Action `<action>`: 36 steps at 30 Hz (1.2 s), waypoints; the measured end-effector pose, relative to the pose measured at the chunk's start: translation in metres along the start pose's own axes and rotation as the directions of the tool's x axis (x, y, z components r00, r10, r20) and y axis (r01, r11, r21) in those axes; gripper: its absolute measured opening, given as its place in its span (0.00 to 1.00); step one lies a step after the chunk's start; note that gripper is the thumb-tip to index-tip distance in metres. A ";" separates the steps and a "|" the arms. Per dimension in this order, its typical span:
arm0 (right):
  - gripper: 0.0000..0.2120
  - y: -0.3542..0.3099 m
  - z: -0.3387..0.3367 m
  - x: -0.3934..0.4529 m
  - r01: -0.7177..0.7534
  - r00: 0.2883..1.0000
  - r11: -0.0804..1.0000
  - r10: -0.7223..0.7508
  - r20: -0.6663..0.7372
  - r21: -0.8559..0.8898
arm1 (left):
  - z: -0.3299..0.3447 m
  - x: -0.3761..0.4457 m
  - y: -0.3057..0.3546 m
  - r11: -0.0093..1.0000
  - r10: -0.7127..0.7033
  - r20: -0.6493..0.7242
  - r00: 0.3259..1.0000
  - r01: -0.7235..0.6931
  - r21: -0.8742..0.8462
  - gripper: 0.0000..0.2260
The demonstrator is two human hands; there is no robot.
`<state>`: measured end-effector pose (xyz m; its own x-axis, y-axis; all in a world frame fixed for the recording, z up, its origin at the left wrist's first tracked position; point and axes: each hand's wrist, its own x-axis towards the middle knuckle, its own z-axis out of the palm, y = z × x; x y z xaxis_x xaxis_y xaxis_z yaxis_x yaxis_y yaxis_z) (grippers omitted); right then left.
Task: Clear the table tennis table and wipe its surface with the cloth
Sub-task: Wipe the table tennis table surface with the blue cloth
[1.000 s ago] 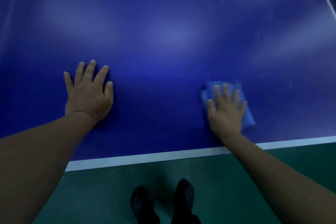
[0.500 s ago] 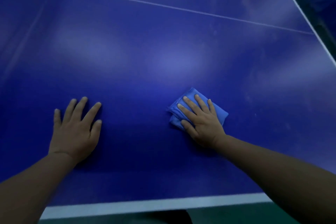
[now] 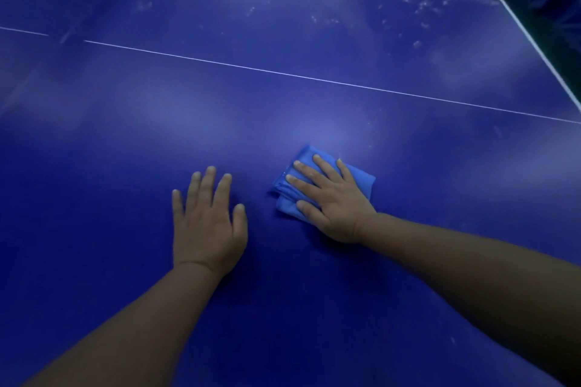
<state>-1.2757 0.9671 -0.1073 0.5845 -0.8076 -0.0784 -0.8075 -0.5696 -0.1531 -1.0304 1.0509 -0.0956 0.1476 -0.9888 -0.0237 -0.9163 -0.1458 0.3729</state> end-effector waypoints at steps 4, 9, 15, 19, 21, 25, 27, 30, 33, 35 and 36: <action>0.31 0.063 -0.010 0.055 -0.038 0.999 0.998 0.037 -0.026 -0.055 | 0.016 0.015 0.009 0.992 -0.105 0.027 0.994 0.103 0.066 0.28; 0.27 0.101 -0.023 0.117 -0.378 0.923 0.926 0.376 -0.082 -0.003 | 0.018 0.016 0.009 0.991 -0.115 0.041 0.993 0.111 0.076 0.30; 0.27 0.035 0.002 0.057 0.215 0.976 0.973 -0.216 -0.009 -0.080 | 0.018 0.018 0.008 0.989 -0.122 0.053 0.991 0.117 0.095 0.30; 0.34 0.107 -0.019 0.095 -0.314 0.949 0.948 0.311 -0.059 -0.049 | 0.019 0.019 0.007 0.985 -0.109 0.042 0.993 0.102 0.138 0.28; 0.33 0.105 -0.016 0.095 -0.428 0.901 0.903 0.424 -0.090 -0.035 | 0.021 0.019 0.006 0.985 -0.091 0.021 0.996 0.086 0.150 0.27; 0.28 0.017 0.007 0.109 -0.222 0.954 0.975 0.219 -0.204 0.010 | 0.024 0.021 0.004 0.986 -0.067 -0.025 0.997 0.070 0.151 0.27; 0.26 -0.024 0.009 0.150 -0.152 0.967 0.988 0.156 -0.199 0.038 | 0.024 0.021 0.005 0.985 -0.065 -0.042 0.997 0.071 0.158 0.28; 0.25 -0.043 0.001 0.211 -0.142 0.978 0.988 0.148 -0.146 0.057 | 0.025 0.021 0.006 0.985 -0.068 -0.049 0.997 0.075 0.155 0.28; 0.25 0.010 -0.009 0.223 -0.244 0.964 0.970 0.244 -0.103 0.010 | 0.026 0.021 0.004 0.983 -0.076 -0.023 0.997 0.078 0.164 0.28; 0.25 0.075 -0.019 0.200 -0.419 0.902 0.908 0.416 -0.120 -0.007 | 0.024 0.021 0.004 0.983 -0.077 -0.010 0.997 0.077 0.164 0.28; 0.25 0.112 -0.026 0.183 -0.518 0.850 0.856 0.511 -0.130 -0.017 | 0.024 0.021 0.004 0.984 -0.080 -0.004 0.997 0.079 0.162 0.28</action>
<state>-1.2612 0.7520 -0.1131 0.0734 -0.9972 -0.0167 -0.9947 -0.0720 -0.0735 -1.0400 1.0292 -0.1167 0.2218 -0.9738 -0.0496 -0.9499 -0.2273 0.2148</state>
